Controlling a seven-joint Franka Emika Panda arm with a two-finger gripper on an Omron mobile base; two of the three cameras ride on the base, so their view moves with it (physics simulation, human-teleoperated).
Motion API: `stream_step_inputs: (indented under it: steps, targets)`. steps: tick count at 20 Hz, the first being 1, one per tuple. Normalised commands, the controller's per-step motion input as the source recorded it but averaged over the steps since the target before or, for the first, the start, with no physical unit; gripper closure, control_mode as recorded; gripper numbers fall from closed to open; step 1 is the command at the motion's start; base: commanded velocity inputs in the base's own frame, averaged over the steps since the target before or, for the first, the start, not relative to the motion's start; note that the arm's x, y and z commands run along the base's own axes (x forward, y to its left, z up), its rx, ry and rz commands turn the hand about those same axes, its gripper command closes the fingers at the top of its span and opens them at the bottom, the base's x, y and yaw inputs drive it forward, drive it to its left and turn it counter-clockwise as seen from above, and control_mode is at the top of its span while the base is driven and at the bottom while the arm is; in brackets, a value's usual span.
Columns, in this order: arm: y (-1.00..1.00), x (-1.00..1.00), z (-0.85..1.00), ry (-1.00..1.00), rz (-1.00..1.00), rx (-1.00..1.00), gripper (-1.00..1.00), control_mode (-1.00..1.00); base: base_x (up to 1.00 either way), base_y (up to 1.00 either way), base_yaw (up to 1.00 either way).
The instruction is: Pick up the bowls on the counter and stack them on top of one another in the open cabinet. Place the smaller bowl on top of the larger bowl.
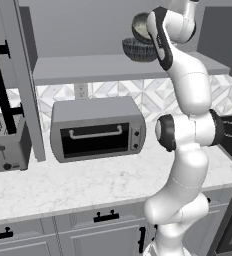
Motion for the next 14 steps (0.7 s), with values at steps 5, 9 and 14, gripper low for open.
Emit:
stream_step_inputs:
  steps: [5, 9, 14]
  targets:
    - [0.00, 0.34, 0.00, -0.02, 0.00, 0.00, -1.00, -1.00, 0.00, 0.00, 0.00]
    - [0.00, 0.15, 0.00, 0.00, 0.00, 0.00, -1.00, -1.00, 0.00, 0.00, 0.00]
    - [0.00, 0.01, 0.01, -0.01, 0.00, 0.00, -1.00, -1.00, 0.00, 0.00, 0.00]
